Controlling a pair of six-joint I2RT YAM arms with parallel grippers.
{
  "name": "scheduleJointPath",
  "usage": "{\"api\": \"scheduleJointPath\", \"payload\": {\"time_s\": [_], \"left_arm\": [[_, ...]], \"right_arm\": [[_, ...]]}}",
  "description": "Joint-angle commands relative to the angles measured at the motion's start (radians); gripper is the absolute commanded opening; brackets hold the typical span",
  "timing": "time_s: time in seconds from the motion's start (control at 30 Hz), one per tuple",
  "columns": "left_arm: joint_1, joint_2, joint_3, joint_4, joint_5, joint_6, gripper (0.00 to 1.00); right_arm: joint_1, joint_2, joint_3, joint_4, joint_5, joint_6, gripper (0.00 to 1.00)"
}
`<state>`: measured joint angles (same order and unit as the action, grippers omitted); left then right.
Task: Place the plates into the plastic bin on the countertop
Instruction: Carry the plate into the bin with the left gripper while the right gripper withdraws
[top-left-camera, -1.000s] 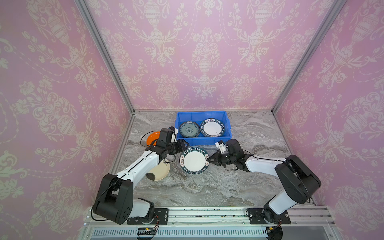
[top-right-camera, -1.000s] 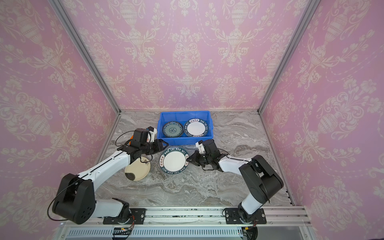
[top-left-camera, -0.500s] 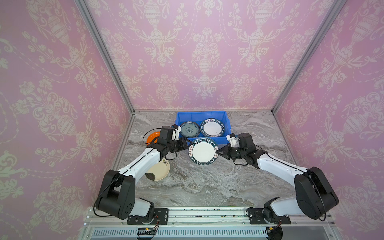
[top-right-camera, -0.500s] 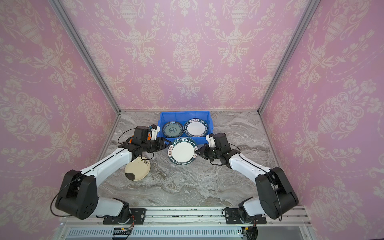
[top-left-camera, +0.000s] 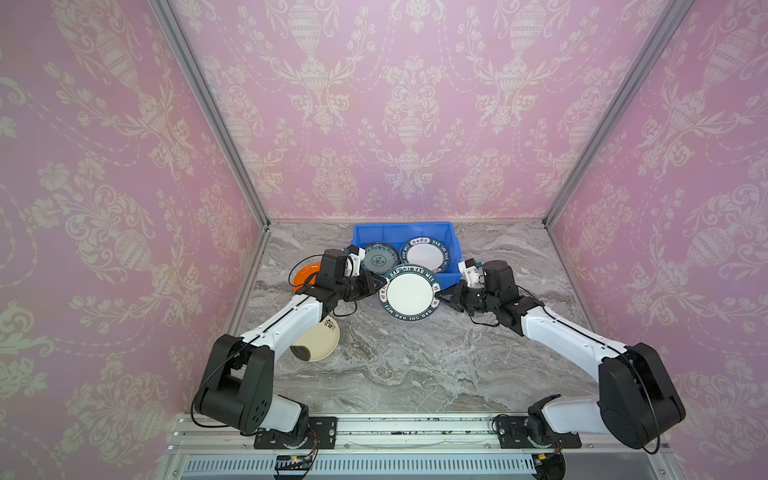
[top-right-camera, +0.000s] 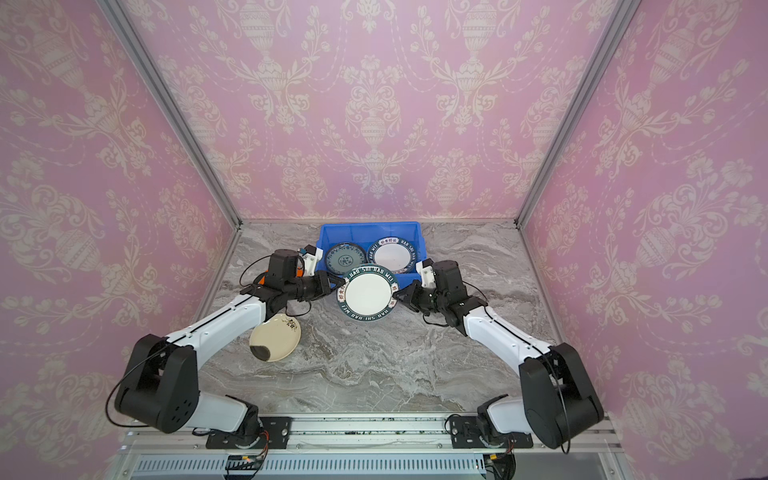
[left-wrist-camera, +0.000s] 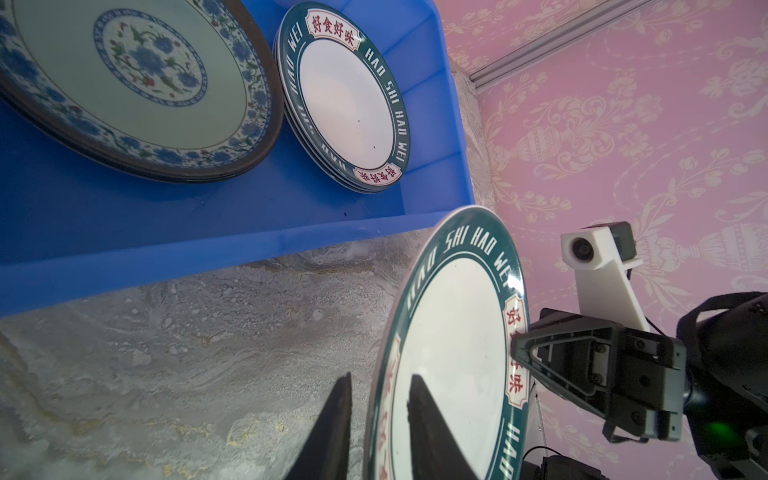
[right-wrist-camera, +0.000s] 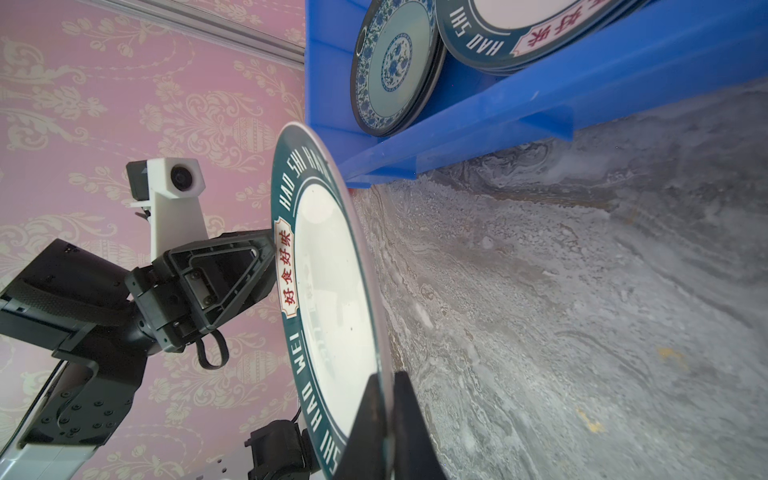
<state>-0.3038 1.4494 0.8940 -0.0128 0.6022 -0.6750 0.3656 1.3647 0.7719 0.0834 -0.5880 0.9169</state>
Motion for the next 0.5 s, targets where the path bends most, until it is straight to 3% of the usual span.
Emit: {"api": "scheduleJointPath", "payload": {"time_s": [0.0, 0.33, 0.47], "left_arm": [[0.006, 0.015, -0.003, 0.026, 0.034, -0.015, 0.24], [0.005, 0.036, 0.002, 0.048, 0.044, -0.032, 0.18], [0.006, 0.045, 0.008, 0.063, 0.054, -0.046, 0.03]], "right_arm": [[-0.010, -0.026, 0.027, 0.061, -0.026, 0.017, 0.00], [-0.019, -0.014, 0.022, 0.106, -0.036, 0.044, 0.00], [-0.022, 0.001, 0.014, 0.139, -0.043, 0.061, 0.00]]}}
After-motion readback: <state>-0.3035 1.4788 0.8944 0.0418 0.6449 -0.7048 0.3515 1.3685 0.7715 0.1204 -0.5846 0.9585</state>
